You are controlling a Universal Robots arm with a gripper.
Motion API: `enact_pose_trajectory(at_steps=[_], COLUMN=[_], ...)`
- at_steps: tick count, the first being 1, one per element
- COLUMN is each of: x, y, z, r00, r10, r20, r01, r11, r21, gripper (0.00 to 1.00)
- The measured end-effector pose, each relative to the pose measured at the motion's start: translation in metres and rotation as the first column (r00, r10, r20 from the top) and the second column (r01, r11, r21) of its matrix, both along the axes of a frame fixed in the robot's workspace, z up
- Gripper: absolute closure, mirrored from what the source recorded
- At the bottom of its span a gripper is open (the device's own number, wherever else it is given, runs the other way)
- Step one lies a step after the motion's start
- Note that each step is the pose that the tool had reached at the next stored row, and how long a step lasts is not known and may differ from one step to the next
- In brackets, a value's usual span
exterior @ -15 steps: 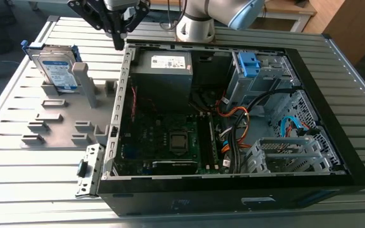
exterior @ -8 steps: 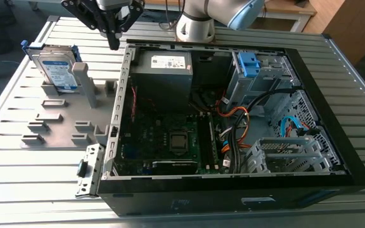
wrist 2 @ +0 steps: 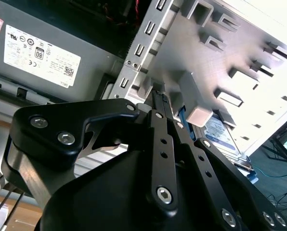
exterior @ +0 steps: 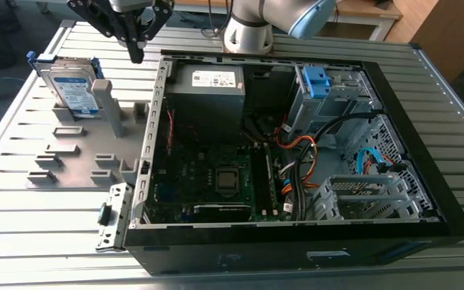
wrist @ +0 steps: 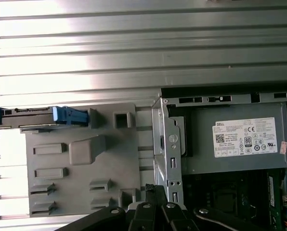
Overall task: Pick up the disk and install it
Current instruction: 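Reach for the disk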
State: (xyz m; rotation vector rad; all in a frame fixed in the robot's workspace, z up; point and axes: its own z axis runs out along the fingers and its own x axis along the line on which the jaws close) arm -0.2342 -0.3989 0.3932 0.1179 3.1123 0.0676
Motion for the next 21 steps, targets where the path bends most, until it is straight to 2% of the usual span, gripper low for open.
enact_pose_trajectory(at_steps=[21], x=[-0.0286], y=[0.0000], z=[-0.0001], r00=[1.0000], r10=[0.000], r20=[0.0000], r01=[0.000], r11=[1.0000], r21=[0.0000], gripper=[0.89])
